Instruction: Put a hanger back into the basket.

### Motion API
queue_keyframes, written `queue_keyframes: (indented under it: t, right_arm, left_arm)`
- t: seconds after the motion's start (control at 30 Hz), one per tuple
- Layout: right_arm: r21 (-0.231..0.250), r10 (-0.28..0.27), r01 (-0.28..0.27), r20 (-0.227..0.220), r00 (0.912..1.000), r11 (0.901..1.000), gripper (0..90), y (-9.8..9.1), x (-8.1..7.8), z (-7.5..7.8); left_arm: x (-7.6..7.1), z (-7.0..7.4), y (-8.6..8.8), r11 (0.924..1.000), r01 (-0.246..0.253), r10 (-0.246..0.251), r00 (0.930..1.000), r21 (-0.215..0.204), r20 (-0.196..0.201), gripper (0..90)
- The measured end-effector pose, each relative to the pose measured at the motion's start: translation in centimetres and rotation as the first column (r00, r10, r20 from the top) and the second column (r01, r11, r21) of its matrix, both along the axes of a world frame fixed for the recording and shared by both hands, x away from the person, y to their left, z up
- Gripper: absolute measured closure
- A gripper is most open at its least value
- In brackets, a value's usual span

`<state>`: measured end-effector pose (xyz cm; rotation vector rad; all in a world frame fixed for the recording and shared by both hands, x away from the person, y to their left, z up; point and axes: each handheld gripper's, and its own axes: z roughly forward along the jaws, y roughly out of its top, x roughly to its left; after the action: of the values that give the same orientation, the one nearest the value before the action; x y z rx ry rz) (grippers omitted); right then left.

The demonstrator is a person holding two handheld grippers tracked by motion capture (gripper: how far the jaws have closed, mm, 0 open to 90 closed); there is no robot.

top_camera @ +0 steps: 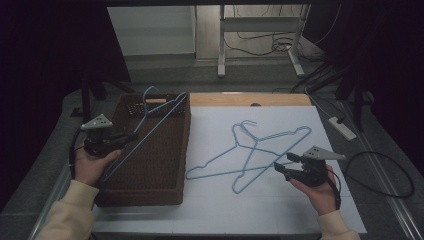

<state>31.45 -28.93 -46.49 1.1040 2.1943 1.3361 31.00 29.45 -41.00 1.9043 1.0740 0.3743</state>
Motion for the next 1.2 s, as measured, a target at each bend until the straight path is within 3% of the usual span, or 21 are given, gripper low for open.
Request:
queue_keyframes:
  t: [0.2, 0.3, 0.33, 0.5, 0.53, 0.57, 0.73, 0.8, 0.9, 1.1, 1.2]
  right_arm:
    - [0.000, 0.000, 0.000, -0.001, 1.0000, 1.0000, 33.2, 0.0, 0.0, 0.0]
    - [-0.002, 0.003, -0.003, -0.002, 1.0000, 1.0000, 33.2, 0.1, 0.0, -0.1]
    - [-0.003, 0.004, -0.004, -0.003, 1.0000, 1.0000, 33.2, 0.1, 0.0, -0.1]
    - [-0.003, 0.004, -0.004, -0.004, 1.0000, 1.0000, 33.2, 0.1, 0.0, -0.1]
    - [-0.003, 0.004, -0.004, -0.006, 1.0000, 1.0000, 33.2, 0.1, 0.0, -0.1]
    - [-0.005, 0.004, -0.004, -0.006, 1.0000, 1.0000, 33.1, 0.1, 0.1, -0.2]
    - [-0.005, 0.004, -0.004, -0.009, 0.9999, 1.0000, 33.0, 0.1, 0.1, -0.2]
    - [-0.007, 0.005, -0.005, -0.012, 0.9999, 1.0000, 32.9, 0.2, 0.1, -0.3]
    - [-0.008, 0.006, -0.007, -0.015, 0.9999, 0.9999, 32.8, 0.2, 0.1, -0.3]
    - [-0.010, 0.007, -0.008, -0.019, 0.9998, 0.9999, 32.7, 0.2, 0.1, -0.3]
    - [-0.012, 0.010, -0.010, -0.022, 0.9997, 0.9999, 32.7, 0.3, 0.1, -0.4]
  left_arm:
    - [0.3, -0.6, -0.1, 0.9995, -0.011, 0.012, 0.9996, 0.029, -0.027, 86.6]
    - [0.7, -1.1, -0.1, 0.9981, -0.033, 0.036, 0.9975, 0.052, -0.061, 86.6]
    - [1.1, -1.5, 0.0, 0.9954, -0.058, 0.065, 0.9944, 0.075, -0.084, 86.5]
    - [1.8, -2.3, 0.3, 0.9912, -0.088, 0.100, 0.9864, 0.098, -0.130, 86.5]
    - [2.0, -2.5, 0.3, 0.9884, -0.096, 0.112, 0.9839, 0.118, -0.139, 86.4]
    - [2.2, -2.8, 0.2, 0.9810, -0.109, 0.134, 0.9793, 0.161, -0.152, 86.4]
    - [2.5, -2.9, 0.2, 0.9739, -0.127, 0.159, 0.9733, 0.188, -0.166, 86.3]
    - [2.6, -3.0, 0.3, 0.9665, -0.147, 0.187, 0.9656, 0.210, -0.181, 86.1]
    - [2.9, -3.6, 0.5, 0.9455, -0.173, 0.234, 0.9503, 0.276, -0.205, 86.1]
    - [3.1, -4.2, 0.6, 0.9334, -0.169, 0.249, 0.9402, 0.316, -0.232, 85.7]
    - [3.4, -4.7, 0.5, 0.9156, -0.174, 0.274, 0.9297, 0.363, -0.246, 85.7]
